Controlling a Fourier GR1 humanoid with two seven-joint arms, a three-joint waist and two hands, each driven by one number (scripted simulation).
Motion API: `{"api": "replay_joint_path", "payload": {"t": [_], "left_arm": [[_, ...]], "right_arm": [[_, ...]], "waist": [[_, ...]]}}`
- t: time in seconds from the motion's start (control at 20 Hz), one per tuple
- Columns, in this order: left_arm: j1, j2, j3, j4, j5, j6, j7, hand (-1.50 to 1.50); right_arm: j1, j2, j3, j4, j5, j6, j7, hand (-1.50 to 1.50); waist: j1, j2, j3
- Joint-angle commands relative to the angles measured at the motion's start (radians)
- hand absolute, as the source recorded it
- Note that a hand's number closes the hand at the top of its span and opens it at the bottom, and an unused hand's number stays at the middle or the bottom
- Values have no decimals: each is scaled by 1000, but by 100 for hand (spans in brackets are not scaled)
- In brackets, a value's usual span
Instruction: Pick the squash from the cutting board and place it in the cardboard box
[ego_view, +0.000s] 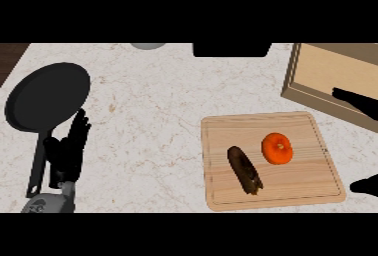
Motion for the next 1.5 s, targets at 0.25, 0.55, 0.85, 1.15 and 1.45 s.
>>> {"api": "replay_joint_path", "payload": {"t": [0.25, 0.55, 0.85, 1.15, 1.45], "left_arm": [[-14, -23, 27, 21, -19, -19, 5, 0], [43, 9, 30, -160, -48, -7, 119, 0], [53, -66, 32, -102, -89, -16, 76, 0], [-26, -95, 82, 23, -112, -37, 12, 0], [-39, -77, 112, -11, -132, -59, 89, 0]], "right_arm": [[-37, 31, 93, -135, 89, 148, 294, -150], [-92, 161, 175, -142, 132, 215, 457, -150], [-116, 289, 189, -133, 213, 250, 506, -150], [-116, 308, 168, -79, 290, 316, 479, -150], [-100, 423, 212, -125, 377, 321, 568, -150]], "waist": [[-3, 0, 0], [4, -1, 1], [1, 0, 1], [-2, 1, 1], [-2, 1, 1]]}}
